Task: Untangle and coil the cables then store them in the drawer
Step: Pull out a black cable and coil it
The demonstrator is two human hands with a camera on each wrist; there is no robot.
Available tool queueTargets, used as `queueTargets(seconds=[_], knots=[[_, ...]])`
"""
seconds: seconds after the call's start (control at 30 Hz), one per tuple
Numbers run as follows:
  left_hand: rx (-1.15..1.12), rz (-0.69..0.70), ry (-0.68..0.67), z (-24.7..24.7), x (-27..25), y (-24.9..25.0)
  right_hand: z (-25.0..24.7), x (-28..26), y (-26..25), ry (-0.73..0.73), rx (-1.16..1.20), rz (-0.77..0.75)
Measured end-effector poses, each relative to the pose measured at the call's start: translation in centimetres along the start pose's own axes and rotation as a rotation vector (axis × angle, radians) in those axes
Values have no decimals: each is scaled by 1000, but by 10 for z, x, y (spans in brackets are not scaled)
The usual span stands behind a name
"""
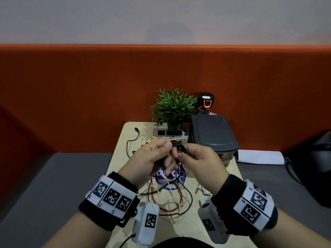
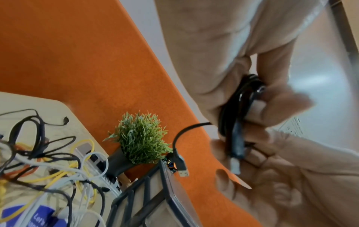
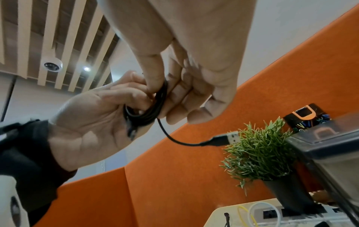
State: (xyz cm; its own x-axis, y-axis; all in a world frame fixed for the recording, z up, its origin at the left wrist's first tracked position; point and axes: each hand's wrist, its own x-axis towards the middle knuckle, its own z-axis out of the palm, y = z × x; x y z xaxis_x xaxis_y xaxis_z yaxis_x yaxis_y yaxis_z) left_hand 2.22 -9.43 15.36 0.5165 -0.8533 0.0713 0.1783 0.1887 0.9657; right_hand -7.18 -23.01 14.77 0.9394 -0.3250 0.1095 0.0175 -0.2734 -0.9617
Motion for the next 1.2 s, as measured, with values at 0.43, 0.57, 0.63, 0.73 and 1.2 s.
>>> queueTargets(seconds=[0.43,0.57,0.63,0.73,1.2], knots=[[1043,184,171,-10,2,-9,-2,0,1,30,345,141],[1164,237,181,-10,-2,-12,0,0,1,-9,398,183],[1191,261,185,-9,-2,-11,0,1,-1,-16,352,182],[1181,267,199,-7,-2,-9,-1,2,-3,-32,245,180],[1160,265,204,-4,-1,-13,1,-2,-4,0,231,186]])
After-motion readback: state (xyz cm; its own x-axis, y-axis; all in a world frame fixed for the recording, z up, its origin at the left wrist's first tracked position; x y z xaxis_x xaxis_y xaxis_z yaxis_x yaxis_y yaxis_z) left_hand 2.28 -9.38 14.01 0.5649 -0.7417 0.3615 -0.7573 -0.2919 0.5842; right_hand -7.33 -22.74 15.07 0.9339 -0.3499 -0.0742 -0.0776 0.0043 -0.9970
